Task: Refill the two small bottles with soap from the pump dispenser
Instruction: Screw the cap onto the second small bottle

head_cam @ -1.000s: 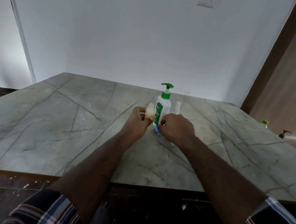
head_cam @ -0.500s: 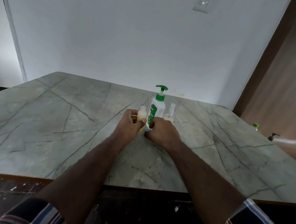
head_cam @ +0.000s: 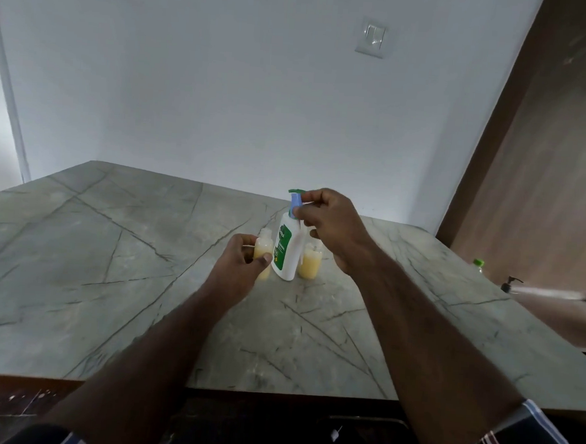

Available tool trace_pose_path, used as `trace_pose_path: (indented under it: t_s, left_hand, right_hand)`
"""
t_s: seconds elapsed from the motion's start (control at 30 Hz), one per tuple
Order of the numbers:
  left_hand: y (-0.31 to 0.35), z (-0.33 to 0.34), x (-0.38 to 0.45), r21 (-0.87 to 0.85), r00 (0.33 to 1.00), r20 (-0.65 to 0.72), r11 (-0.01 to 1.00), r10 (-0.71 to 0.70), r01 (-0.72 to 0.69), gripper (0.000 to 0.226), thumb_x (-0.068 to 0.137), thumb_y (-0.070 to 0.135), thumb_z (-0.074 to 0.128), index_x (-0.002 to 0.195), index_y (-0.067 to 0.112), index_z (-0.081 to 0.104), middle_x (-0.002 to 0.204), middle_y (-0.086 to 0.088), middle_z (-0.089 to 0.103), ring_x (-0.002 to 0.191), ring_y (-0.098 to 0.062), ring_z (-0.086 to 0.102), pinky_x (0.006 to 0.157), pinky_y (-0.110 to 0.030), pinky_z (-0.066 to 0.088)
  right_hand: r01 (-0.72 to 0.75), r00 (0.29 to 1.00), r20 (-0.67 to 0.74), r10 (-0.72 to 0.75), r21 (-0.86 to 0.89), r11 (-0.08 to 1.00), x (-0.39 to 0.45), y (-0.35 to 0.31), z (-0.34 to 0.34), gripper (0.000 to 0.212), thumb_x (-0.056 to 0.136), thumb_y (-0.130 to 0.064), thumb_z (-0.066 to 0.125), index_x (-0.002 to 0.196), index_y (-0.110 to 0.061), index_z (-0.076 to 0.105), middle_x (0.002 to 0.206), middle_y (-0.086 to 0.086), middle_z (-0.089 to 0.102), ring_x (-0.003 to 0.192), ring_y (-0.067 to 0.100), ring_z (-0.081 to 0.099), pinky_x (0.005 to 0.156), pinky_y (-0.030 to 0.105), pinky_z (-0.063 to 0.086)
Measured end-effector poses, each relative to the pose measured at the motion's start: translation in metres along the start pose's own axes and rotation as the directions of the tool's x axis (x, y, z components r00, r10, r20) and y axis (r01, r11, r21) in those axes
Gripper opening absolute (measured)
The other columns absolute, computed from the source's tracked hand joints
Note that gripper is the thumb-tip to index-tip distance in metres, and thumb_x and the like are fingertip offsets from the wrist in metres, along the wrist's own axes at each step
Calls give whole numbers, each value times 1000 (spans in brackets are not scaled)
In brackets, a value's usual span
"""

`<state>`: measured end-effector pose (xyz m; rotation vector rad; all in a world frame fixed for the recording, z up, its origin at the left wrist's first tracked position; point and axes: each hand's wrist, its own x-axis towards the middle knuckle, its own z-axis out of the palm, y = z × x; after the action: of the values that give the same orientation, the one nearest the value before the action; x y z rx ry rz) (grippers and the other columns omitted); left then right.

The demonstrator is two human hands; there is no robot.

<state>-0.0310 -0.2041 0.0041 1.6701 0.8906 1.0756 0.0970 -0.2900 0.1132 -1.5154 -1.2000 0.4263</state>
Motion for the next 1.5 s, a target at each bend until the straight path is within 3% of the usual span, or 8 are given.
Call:
trace_pose_path:
  t_s: [0.17,0.47,0.63,0.8,0.97,1.2,1.37,1.5]
  left_hand:
    - [1,1,-1,39,1000,-6,999,15,-15,32,96,23,64,124,19,49,111,8,56,86,-2,55,62,-14,40]
    - [2,0,0,33,1000,-1,999,-9,9,37,96,23,64,130,19,49,114,9,55,99,-9,56,63,-14,40]
    - [2,-1,0,30,1000,1,1000,1,-1,35,96,22,65,128,19,51,111,10,57,89,-1,57,63,-14,41]
    - [2,-1,0,35,1000,8,999,1,-1,37,96,23,64,130,18,49,113,9,57,99,-9,58,64,-15,42]
    - [1,0,1,47,1000,18,999,3,-4,38,96,24,64,130,20,48,114,10,56,100,-10,58,65,-16,43]
    - [1,1,2,48,1000,23,999,1,-2,40,96,23,64,133,18,48,120,7,57,105,-13,58,72,-21,45]
    - [0,1,4,11,999,37,1000,-14,13,38,97,24,63,131,21,48,127,4,61,103,-11,58,66,-17,43]
    - [-1,0,5,-7,999,36,1000,2,-2,38,97,24,62,133,20,48,124,4,61,105,-11,59,67,-17,43]
  right_hand:
    - [177,984,0,-178,-94,980,4,-8,2,42,92,-15,60,128,-34,51,97,5,67,88,18,64,79,35,54]
    - [263,965,16,-264,-153,953,9,-14,9,27,95,-17,55,119,-29,55,93,2,68,87,23,63,80,40,53]
    - [269,963,9,-271,-159,950,14,-11,13,26,95,-16,56,118,-27,54,92,3,71,87,27,64,83,44,54]
    - [289,952,-88,-294,-69,955,20,-12,13,27,94,-11,56,117,-24,55,96,1,74,87,25,66,77,42,54]
    - [307,949,-62,-309,-50,951,25,-9,17,26,93,-10,56,115,-25,55,94,1,74,57,3,51,65,34,45]
    - [250,967,-32,-253,-66,966,27,-3,25,25,95,-14,56,116,-28,53,99,-2,74,90,17,66,83,36,52]
    - [225,974,35,-222,-101,969,26,7,27,26,93,-14,58,117,-23,54,96,3,72,81,16,63,78,35,51]
    - [207,978,66,-198,-180,962,28,17,29,22,89,-14,63,108,-24,59,93,-1,73,84,19,67,82,44,55]
